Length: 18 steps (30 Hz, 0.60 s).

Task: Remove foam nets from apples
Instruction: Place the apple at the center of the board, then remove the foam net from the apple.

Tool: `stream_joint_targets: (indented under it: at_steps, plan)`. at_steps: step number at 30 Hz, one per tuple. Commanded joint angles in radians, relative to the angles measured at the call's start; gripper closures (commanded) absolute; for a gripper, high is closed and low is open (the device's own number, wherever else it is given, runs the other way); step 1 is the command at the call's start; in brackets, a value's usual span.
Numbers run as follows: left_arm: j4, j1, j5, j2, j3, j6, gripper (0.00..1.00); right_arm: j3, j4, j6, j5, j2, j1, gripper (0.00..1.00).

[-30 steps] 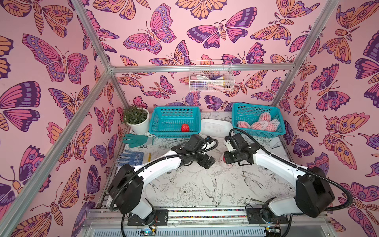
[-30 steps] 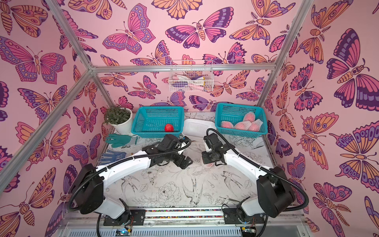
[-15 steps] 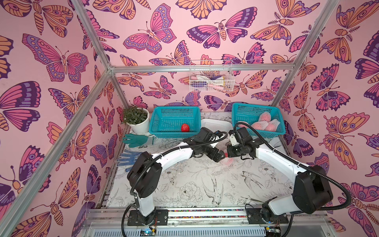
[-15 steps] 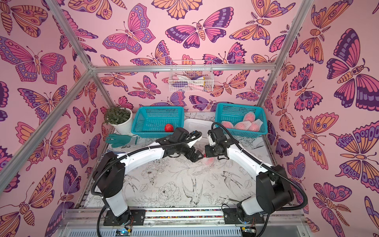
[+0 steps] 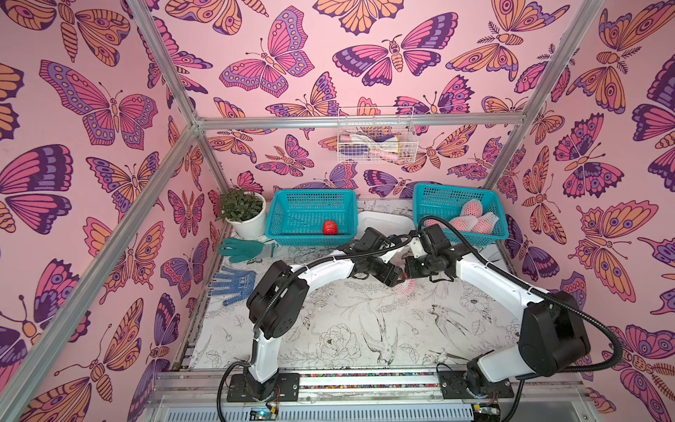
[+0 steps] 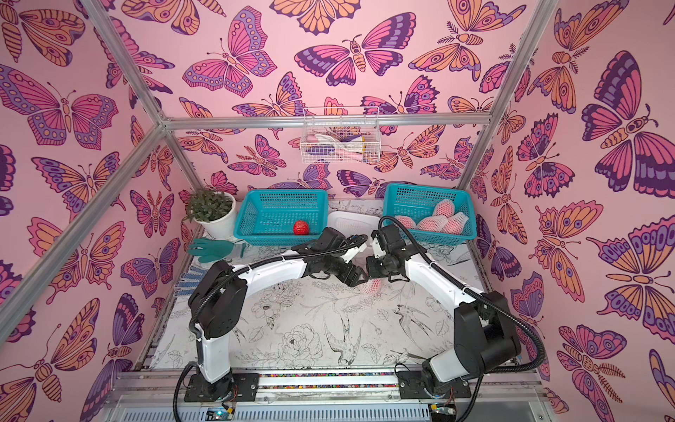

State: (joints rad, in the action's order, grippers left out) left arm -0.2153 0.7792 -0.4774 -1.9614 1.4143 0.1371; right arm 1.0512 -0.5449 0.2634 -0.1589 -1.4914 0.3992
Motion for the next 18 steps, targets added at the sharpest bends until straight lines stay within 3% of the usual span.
stream_joint_targets:
  at_steps: [1, 5, 12, 15, 18]
  plan:
    - [0.034, -0.001, -0.018, -0.022, 0.025, 0.01, 0.34, 0.026, -0.005, 0.013, -0.017, 0.005, -0.014, 0.89]
    - [0.036, -0.003, -0.02, -0.035, 0.038, 0.009, 0.54, 0.023, 0.001, 0.02, -0.027, 0.011, -0.028, 0.85]
    - [0.037, -0.003, -0.029, -0.053, 0.058, 0.022, 0.9, 0.021, 0.01, 0.0, -0.059, 0.055, -0.065, 0.62]
    - [0.036, -0.007, -0.015, -0.047, 0.052, 0.033, 0.99, 0.015, 0.015, -0.02, -0.061, 0.086, -0.093, 0.53]
    - [0.037, -0.017, 0.007, -0.024, 0.034, 0.056, 1.0, -0.015, 0.034, -0.041, -0.077, 0.13, -0.134, 0.45]
